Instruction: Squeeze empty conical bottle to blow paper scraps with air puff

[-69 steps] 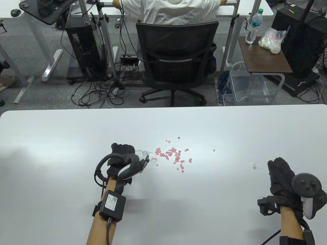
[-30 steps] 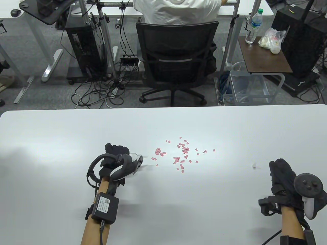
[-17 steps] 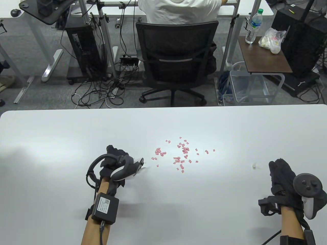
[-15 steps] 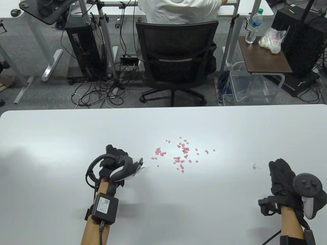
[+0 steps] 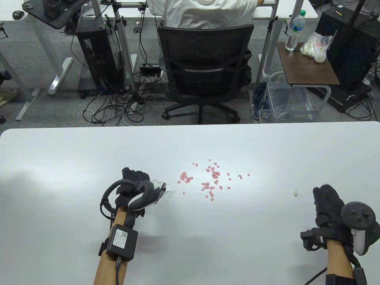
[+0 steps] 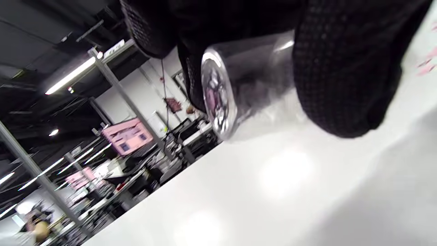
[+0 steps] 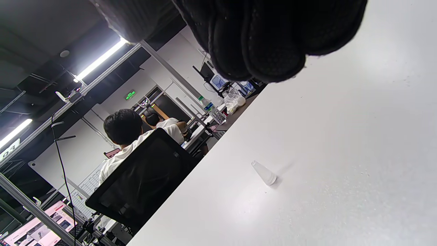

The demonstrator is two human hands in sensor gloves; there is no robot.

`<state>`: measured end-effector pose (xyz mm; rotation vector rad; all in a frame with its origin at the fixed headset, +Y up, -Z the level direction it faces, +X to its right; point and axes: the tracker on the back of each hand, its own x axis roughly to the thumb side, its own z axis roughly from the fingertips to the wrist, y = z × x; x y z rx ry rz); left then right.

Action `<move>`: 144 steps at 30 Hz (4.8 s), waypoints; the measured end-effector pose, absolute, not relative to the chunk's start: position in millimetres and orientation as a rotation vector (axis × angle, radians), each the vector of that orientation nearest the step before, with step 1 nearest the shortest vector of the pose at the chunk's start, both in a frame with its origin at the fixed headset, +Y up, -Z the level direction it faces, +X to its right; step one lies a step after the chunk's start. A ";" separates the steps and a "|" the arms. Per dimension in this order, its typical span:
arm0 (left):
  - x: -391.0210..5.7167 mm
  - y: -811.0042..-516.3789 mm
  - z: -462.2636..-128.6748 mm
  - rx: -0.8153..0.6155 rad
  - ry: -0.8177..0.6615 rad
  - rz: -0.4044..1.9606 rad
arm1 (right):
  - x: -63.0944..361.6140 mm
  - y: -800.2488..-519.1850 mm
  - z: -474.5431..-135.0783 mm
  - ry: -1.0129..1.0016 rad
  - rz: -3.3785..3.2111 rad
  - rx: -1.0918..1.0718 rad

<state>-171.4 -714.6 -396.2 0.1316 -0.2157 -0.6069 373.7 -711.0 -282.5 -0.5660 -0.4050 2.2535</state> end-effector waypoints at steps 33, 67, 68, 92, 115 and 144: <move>-151.3 -728.0 -397.9 0.105 -0.250 -0.477 | 376.5 -710.8 -281.3 -0.419 2.240 -0.566; -137.6 -720.5 -402.2 0.091 -0.182 -0.470 | 378.2 -710.8 -280.8 -0.424 2.226 -0.559; -136.6 -720.3 -401.7 0.098 -0.203 -0.495 | 378.1 -710.8 -280.8 -0.423 2.227 -0.559; -150.8 -716.4 -396.5 0.080 -0.190 -0.482 | 378.1 -710.2 -280.0 -0.429 2.223 -0.552; -165.2 -716.6 -399.5 0.053 -0.132 -0.502 | 378.7 -709.8 -279.0 -0.438 2.215 -0.554; -140.1 -712.6 -403.2 0.118 -0.109 -0.469 | 380.2 -708.4 -277.9 -0.438 2.202 -0.555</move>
